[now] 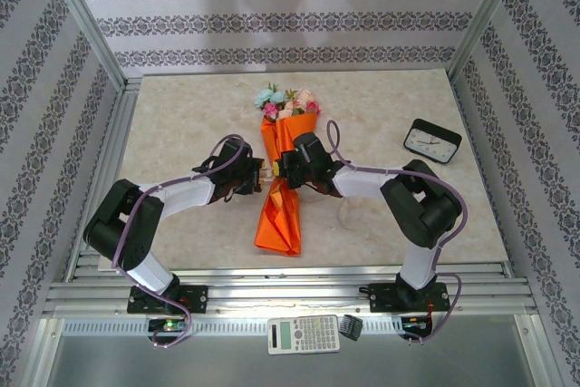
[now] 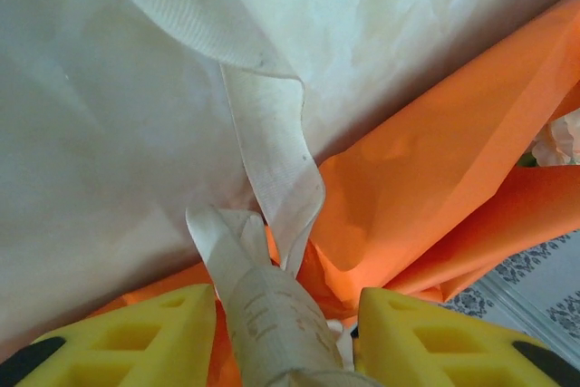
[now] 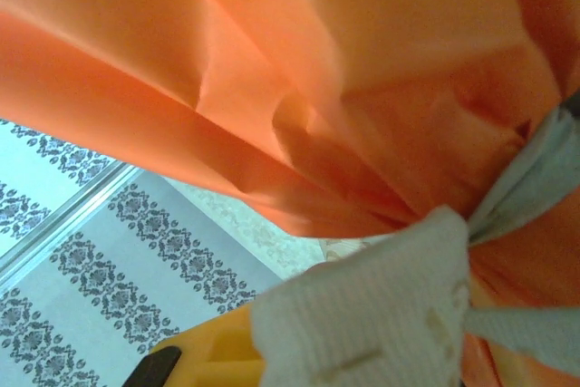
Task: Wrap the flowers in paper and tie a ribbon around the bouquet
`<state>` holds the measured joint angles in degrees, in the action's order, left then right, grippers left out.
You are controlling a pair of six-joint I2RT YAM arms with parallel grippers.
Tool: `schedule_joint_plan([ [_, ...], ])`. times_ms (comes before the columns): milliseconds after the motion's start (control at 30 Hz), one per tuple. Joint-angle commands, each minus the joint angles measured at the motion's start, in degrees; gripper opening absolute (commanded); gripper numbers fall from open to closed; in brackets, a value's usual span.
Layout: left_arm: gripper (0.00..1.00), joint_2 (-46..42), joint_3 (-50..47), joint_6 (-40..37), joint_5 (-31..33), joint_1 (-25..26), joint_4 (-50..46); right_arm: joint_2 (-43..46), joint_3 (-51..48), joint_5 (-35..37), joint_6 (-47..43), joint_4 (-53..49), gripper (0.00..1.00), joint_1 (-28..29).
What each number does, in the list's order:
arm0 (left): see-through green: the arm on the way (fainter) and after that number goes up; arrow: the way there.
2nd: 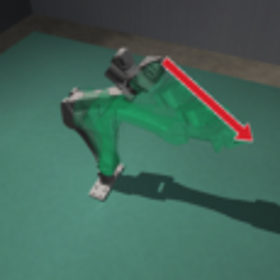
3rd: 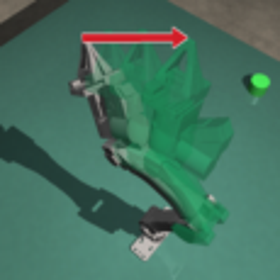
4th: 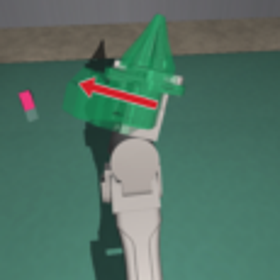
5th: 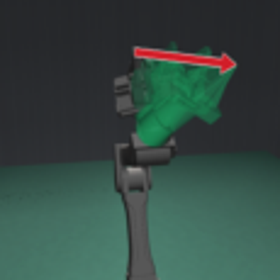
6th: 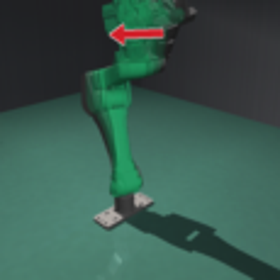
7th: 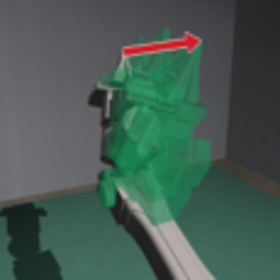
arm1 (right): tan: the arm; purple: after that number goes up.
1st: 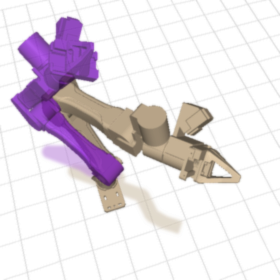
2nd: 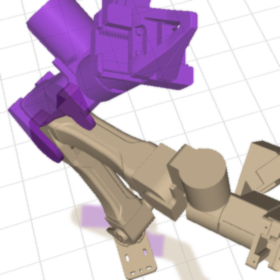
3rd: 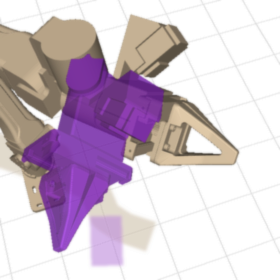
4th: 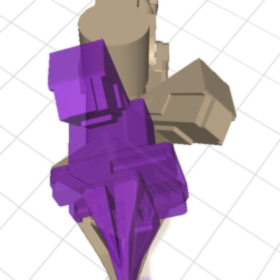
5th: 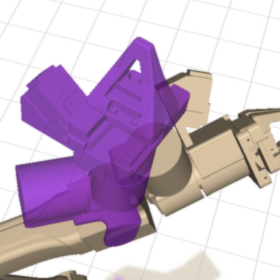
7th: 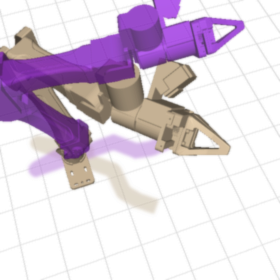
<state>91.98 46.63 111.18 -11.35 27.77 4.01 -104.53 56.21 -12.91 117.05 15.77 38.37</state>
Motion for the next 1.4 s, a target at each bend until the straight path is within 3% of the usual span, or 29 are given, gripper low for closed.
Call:
schedule_joint_plan([
  [0,0.47,-2.41,0.16,4.59,-1.34,0.45,0.83,1.52,-1.66,1.38,-3.79,2.90,0.00,-0.32],
  [133,0.53,-4.38,0.39,6.51,-1.63,0.44,-2.43,1.44,-2.49,1.37,-6.66,4.26,0.00,-0.33],
  [400,0.53,-2.59,1.30,10.22,-6.54,0.53,-2.43,0.67,-5.01,3.83,-10.11,11.87,0.00,-0.12],
  [667,0.51,1.50,3.40,13.63,-7.16,0.53,1.42,0.22,-7.05,3.18,-10.84,14.75,0.00,0.35],
  [1100,0.32,7.71,4.80,15.19,-7.45,0.47,6.61,0.20,-7.45,0.92,-13.67,15.96,0.00,0.68],
  [1167,0.25,8.10,4.78,15.04,-7.41,0.44,6.80,0.36,-7.80,0.57,-13.81,15.99,0.00,0.68],
  [1267,0.07,7.95,4.23,14.38,-7.02,0.44,6.69,0.72,-8.28,0.03,-14.04,16.09,0.00,0.66],
  [1367,0.00,7.67,3.57,13.29,-6.85,0.49,6.32,2.22,-8.04,-0.96,-15.49,13.53,0.00,0.74],
])
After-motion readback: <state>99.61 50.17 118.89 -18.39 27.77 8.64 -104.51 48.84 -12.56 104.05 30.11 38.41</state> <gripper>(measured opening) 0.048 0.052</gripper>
